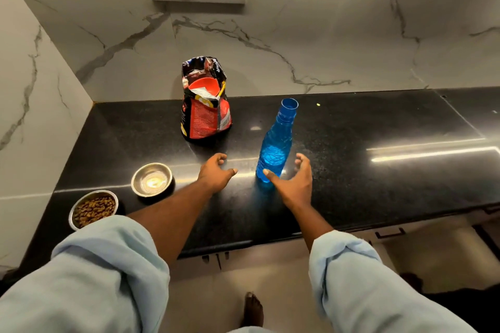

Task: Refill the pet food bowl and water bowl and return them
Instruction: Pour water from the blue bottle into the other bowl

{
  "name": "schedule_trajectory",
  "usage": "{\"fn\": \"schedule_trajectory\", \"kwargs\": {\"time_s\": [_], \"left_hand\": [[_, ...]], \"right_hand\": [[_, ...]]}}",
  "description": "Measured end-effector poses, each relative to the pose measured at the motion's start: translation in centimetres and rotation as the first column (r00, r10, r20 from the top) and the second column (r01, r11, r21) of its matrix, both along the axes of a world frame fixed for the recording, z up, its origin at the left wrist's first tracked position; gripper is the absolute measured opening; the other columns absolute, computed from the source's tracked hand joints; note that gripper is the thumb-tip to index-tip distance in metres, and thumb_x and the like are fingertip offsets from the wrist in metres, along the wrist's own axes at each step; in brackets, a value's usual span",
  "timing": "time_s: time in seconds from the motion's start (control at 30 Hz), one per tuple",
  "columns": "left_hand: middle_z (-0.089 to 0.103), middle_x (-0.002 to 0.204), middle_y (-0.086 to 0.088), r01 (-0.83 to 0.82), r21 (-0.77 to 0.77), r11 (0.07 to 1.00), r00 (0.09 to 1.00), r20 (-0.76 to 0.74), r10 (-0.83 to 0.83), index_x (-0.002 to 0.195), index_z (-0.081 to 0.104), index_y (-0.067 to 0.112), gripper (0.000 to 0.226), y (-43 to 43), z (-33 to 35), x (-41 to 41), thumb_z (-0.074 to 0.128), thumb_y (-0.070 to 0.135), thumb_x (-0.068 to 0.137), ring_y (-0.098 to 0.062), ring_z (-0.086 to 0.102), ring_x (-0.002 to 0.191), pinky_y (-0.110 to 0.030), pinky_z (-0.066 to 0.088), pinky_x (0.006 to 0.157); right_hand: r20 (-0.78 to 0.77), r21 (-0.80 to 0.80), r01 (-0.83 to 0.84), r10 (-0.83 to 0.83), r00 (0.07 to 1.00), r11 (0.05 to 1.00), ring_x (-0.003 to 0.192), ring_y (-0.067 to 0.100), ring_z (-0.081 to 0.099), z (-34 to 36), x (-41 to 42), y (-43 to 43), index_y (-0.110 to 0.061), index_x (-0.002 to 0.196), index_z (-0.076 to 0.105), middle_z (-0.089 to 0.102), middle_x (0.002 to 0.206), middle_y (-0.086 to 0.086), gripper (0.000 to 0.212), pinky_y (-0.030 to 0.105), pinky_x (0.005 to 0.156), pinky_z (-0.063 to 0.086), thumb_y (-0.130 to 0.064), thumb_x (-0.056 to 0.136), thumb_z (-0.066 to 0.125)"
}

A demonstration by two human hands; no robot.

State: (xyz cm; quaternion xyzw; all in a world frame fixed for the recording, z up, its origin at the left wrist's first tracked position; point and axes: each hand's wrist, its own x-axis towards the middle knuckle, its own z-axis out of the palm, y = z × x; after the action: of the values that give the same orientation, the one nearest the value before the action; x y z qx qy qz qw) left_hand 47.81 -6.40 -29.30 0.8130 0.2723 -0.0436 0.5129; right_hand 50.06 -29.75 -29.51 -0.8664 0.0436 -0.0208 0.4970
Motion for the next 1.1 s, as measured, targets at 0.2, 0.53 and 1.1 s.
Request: {"fn": "schedule_trajectory", "kwargs": {"time_s": [0.2,0.53,1.1], "left_hand": [[0.061,0.139,-0.005,0.03,0.008,1.0,0.999,0.011,-0.03,0.14,0.058,0.017,0.057,-0.6,0.8,0.4,0.083,0.025,0.089,-0.024,0.058,0.13,-0.037,0.049,0.108],[0.064,0.125,-0.005,-0.134,0.065,0.989,0.991,-0.008,0.134,0.13,0.063,0.016,0.045,5.7,0.1,-4.3,0.082,0.025,0.089,-0.026,0.064,0.114,-0.042,0.057,0.094],[0.07,0.1,-0.004,-0.554,0.15,0.819,0.832,0.046,0.554,0.097,0.068,0.018,0.009,11.8,1.5,-11.5,0.075,0.021,0.092,-0.021,0.064,0.096,-0.028,0.047,0.088]], "right_hand": [[0.049,0.066,-0.123,0.119,0.992,0.99,0.144,0.019,0.046,4.1,3.0,1.9,-0.04,0.155,0.028,0.047,0.158,-0.003,0.124,0.046,0.119,0.043,-0.071,0.055,0.093],[0.218,-0.113,-0.317,0.335,0.917,0.942,0.111,0.012,0.063,5.7,4.6,6.3,-0.033,0.132,0.048,0.064,0.122,-0.009,0.079,0.039,0.097,0.058,-0.045,0.069,0.094],[0.009,-0.596,-0.662,0.829,0.56,0.454,0.111,0.026,0.065,7.3,3.7,18.0,-0.041,0.146,0.039,0.066,0.123,-0.001,0.095,0.046,0.098,0.053,-0.046,0.065,0.088]]}}
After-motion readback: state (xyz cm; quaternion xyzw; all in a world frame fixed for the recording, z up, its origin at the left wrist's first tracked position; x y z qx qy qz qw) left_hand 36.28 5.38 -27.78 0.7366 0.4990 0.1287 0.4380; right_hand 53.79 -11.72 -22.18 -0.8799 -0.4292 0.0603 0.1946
